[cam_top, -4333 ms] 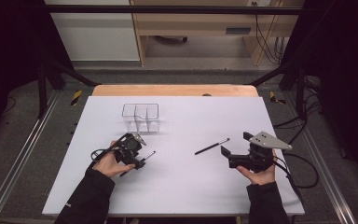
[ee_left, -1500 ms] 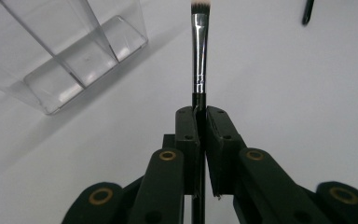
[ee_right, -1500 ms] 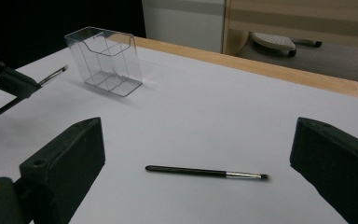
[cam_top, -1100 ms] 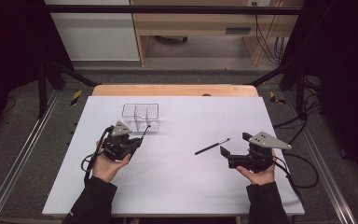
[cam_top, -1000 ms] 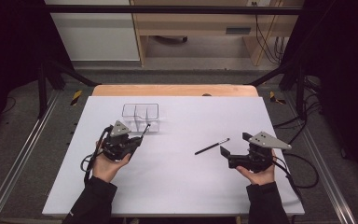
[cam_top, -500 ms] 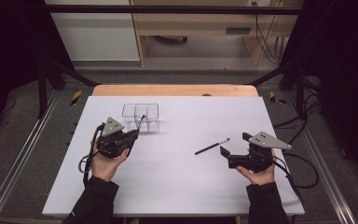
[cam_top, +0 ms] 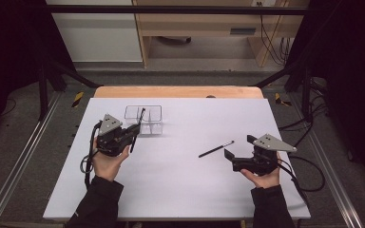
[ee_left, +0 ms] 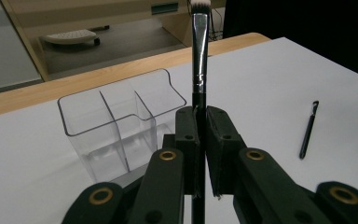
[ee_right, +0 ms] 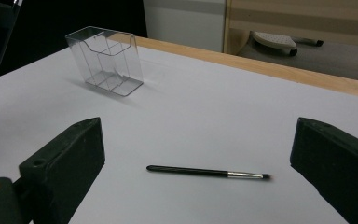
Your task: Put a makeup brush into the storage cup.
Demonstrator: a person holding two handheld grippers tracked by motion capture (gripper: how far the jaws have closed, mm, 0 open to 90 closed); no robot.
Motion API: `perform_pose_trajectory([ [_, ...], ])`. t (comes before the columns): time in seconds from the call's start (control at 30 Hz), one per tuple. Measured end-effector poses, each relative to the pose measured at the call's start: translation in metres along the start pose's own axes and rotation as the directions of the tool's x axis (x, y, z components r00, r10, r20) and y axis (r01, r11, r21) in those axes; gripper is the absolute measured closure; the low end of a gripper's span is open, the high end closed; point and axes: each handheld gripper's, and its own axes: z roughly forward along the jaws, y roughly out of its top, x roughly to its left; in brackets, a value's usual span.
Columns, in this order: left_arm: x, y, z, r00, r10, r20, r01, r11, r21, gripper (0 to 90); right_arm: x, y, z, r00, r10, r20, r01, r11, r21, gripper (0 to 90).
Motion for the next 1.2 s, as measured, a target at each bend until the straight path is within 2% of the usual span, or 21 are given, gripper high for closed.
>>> perform_pose_trajectory([
  [0.2, 0.002, 0.005, 0.002, 0.9998, -0.019, -0.009, 0.019, 0.9994, -0.030, 83.2, 0.000, 0.000, 0.001, 1.0000, 0.000, 0.000, 0.000, 1.000, 0.002, 3.5],
  [0.57, 0.007, 0.017, 0.006, 0.9991, -0.031, -0.029, 0.029, 0.9974, -0.066, 83.2, 0.000, 0.000, 0.001, 1.0000, -0.001, -0.001, 0.001, 1.000, 0.003, 3.5],
  [0.9, 0.010, 0.028, 0.014, 0.9982, -0.047, -0.038, 0.043, 0.9932, -0.108, 83.2, 0.000, 0.000, 0.000, 1.0000, 0.001, -0.002, -0.001, 1.000, 0.000, 3.4],
  [1.2, 0.017, 0.040, 0.014, 0.9968, -0.059, -0.053, 0.051, 0.9895, -0.135, 83.2, 0.000, 0.000, 0.000, 1.0000, 0.002, -0.003, -0.002, 1.000, -0.001, 3.4],
])
